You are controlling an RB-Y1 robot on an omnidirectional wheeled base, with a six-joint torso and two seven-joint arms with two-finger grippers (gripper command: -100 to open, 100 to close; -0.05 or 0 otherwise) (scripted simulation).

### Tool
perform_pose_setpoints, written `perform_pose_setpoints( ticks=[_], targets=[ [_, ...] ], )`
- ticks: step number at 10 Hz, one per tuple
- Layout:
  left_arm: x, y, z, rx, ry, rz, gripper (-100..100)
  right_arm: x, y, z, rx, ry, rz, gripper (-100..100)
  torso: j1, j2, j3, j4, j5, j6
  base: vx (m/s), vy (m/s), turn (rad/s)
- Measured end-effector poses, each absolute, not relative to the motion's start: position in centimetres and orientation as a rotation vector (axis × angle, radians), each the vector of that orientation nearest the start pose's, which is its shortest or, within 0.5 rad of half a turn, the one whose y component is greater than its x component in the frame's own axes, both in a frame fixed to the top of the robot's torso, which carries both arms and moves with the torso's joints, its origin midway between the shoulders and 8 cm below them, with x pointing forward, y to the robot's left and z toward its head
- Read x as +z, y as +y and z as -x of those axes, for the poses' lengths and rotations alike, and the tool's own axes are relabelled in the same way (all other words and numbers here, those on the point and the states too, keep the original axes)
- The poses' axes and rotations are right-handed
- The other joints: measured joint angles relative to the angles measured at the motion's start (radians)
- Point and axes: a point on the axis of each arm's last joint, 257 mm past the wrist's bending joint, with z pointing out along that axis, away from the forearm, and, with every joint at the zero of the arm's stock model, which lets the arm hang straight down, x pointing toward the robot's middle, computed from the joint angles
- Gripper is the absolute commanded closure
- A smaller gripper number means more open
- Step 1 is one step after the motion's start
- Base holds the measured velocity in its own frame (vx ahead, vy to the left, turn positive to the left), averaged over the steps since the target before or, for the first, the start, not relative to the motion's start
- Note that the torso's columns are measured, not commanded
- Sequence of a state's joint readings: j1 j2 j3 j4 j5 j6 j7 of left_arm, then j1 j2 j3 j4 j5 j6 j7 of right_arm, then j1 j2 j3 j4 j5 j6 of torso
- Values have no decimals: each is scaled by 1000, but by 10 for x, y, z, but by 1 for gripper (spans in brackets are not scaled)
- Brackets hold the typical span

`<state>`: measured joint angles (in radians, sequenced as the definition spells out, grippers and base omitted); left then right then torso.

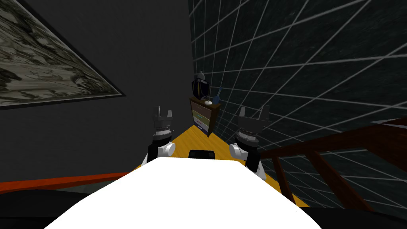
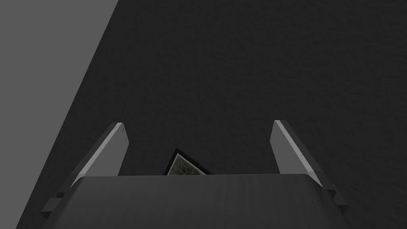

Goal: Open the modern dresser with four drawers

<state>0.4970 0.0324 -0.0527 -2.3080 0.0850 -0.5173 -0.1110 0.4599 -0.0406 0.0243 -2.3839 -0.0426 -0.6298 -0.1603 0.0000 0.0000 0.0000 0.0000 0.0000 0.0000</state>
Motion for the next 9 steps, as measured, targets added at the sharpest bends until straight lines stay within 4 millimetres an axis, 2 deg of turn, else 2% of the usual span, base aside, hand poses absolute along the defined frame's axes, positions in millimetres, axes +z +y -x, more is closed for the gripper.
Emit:
perform_pose_setpoints(
  ticks=[2,9],
  targets=[
    [40,267,-337,-1319,583,619,0,101,-259,-296,1581,400,-483,0,0,104,-209,105,0,0,0,0,0],
    [40,267,-337,-1319,582,618,0,101,-259,-296,1581,400,-482,0,0,618,-1234,617,0,0,0,0,0]
  ],
)
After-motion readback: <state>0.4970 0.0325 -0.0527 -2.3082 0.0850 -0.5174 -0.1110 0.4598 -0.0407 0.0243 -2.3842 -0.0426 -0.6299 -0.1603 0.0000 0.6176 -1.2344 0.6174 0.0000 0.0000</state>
